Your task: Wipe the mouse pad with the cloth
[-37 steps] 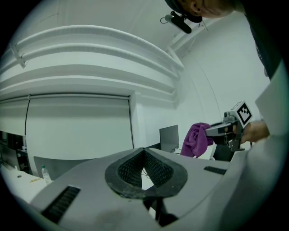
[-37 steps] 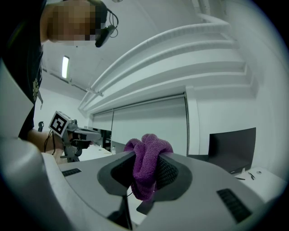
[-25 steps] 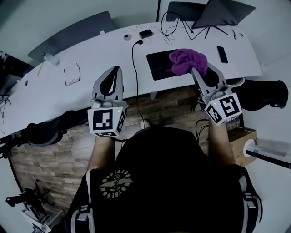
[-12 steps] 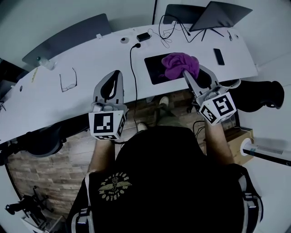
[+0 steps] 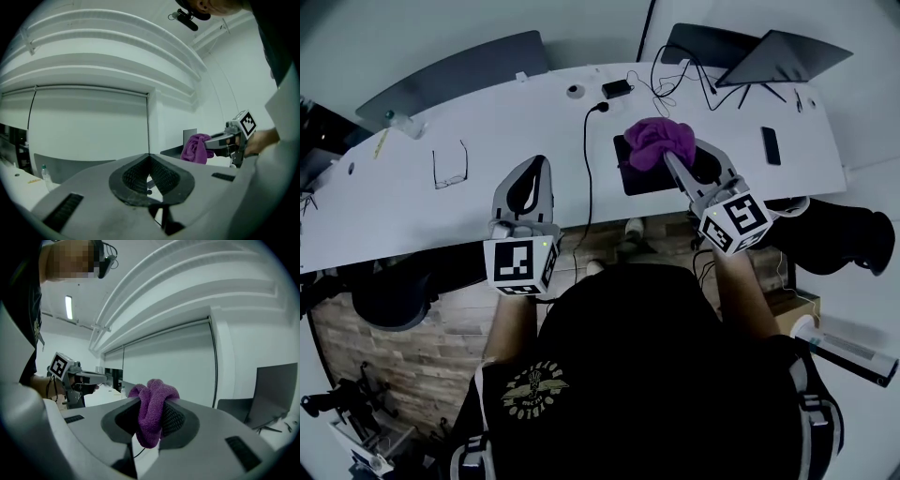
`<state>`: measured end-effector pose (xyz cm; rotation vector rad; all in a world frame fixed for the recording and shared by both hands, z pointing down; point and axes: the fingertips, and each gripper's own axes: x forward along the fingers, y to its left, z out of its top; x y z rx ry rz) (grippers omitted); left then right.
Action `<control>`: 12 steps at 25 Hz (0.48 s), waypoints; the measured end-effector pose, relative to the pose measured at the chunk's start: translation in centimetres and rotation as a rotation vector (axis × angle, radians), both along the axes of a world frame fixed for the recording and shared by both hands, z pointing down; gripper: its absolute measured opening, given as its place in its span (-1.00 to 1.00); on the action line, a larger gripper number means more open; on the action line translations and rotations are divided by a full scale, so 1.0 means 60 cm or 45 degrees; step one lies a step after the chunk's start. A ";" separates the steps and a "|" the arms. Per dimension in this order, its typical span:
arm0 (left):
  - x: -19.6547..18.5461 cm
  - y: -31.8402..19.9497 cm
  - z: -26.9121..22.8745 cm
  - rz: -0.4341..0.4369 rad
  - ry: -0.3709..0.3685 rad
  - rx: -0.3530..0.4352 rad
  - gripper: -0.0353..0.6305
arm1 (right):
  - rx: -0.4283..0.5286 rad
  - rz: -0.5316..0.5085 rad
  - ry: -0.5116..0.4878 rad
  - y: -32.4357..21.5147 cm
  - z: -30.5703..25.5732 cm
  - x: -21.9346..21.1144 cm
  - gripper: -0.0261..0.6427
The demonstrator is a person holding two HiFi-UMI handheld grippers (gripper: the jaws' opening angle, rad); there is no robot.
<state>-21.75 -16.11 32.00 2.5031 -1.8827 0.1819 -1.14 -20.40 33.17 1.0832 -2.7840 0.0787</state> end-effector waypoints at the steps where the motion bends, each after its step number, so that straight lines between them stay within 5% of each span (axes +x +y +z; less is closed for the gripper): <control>1: -0.001 -0.010 0.004 -0.010 -0.003 -0.010 -0.89 | -0.014 -0.016 -0.003 -0.014 0.010 -0.004 -0.67; 12: 0.009 -0.107 0.085 -0.103 -0.019 -0.148 -0.88 | -0.198 -0.137 0.061 -0.142 0.157 -0.023 -0.67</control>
